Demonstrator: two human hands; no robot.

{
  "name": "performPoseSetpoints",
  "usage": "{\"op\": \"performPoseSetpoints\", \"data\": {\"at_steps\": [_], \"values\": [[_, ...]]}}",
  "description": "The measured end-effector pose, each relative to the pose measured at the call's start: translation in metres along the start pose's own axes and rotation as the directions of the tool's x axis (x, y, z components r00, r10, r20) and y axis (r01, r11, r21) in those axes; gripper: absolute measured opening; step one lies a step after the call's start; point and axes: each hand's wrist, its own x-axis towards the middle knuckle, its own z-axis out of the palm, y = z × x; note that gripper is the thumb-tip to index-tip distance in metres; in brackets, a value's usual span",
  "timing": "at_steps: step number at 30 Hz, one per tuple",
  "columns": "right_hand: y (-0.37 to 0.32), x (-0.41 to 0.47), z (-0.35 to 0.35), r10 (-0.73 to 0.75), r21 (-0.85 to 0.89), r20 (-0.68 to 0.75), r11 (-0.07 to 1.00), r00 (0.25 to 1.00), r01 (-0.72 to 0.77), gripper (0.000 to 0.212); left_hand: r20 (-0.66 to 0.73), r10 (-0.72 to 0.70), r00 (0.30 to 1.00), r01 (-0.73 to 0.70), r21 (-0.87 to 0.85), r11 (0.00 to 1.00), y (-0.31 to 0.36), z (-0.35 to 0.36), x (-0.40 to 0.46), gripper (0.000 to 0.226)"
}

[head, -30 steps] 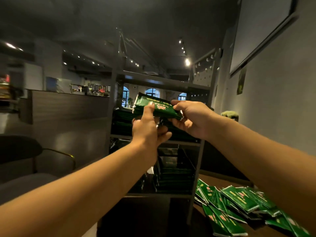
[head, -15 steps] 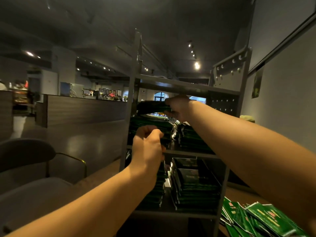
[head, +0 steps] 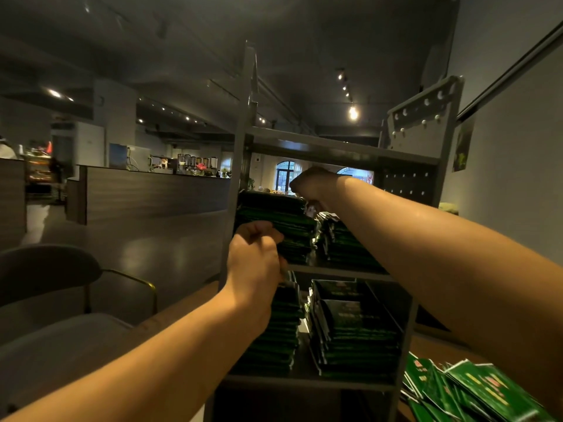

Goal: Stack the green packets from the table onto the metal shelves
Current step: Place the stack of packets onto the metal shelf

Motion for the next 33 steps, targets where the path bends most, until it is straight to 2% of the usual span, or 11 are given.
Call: {"op": "performPoseSetpoints", "data": {"at_steps": [2,6,11,12,14,17,24,29,33], "values": [[-0.001,-0.004,-0.003,-0.037,-0.084,-0.049,0.996,0.998,0.033,0.012,-0.002,0.016,1.0,-0.016,0.011,1.0,0.0,0.001,0.002,0.023],[-0.002,-0.025,-0.009,-0.115,-0.115,-0.1,0.988,0.988,0.103,0.025,-0.001,0.074,0.997,-0.074,0.059,0.996,-0.002,0.003,0.003,0.016],[0.018,-0.084,-0.021,-0.233,0.178,-0.155,0.949,0.96,0.259,0.019,-0.001,0.148,0.989,-0.145,0.187,0.972,0.006,0.019,-0.001,0.005],[0.021,-0.094,-0.022,-0.25,0.207,-0.16,0.938,0.955,0.28,0.019,0.008,0.172,0.985,-0.17,0.204,0.964,0.009,0.022,-0.002,0.003],[0.035,-0.122,-0.031,-0.266,0.25,-0.17,0.92,0.949,0.302,0.017,0.034,0.194,0.98,-0.197,0.192,0.961,0.013,0.036,-0.011,0.016],[0.059,-0.159,-0.045,-0.279,0.302,-0.194,0.895,0.941,0.327,0.016,0.089,0.25,0.964,-0.262,0.169,0.95,0.01,0.054,-0.024,0.015],[0.162,-0.222,-0.076,-0.103,0.416,-0.256,0.886,0.961,0.206,0.019,0.305,0.293,0.906,-0.32,0.043,0.946,-0.028,0.112,-0.07,0.013],[0.249,-0.258,-0.079,0.042,0.443,-0.305,0.891,0.952,0.103,0.019,0.445,0.226,0.866,-0.259,0.015,0.966,-0.094,0.15,-0.115,0.014],[0.324,-0.281,-0.072,0.176,0.418,-0.286,0.907,0.942,-0.042,0.02,0.547,0.102,0.831,-0.199,0.121,0.972,-0.16,0.174,-0.145,0.013]]}}
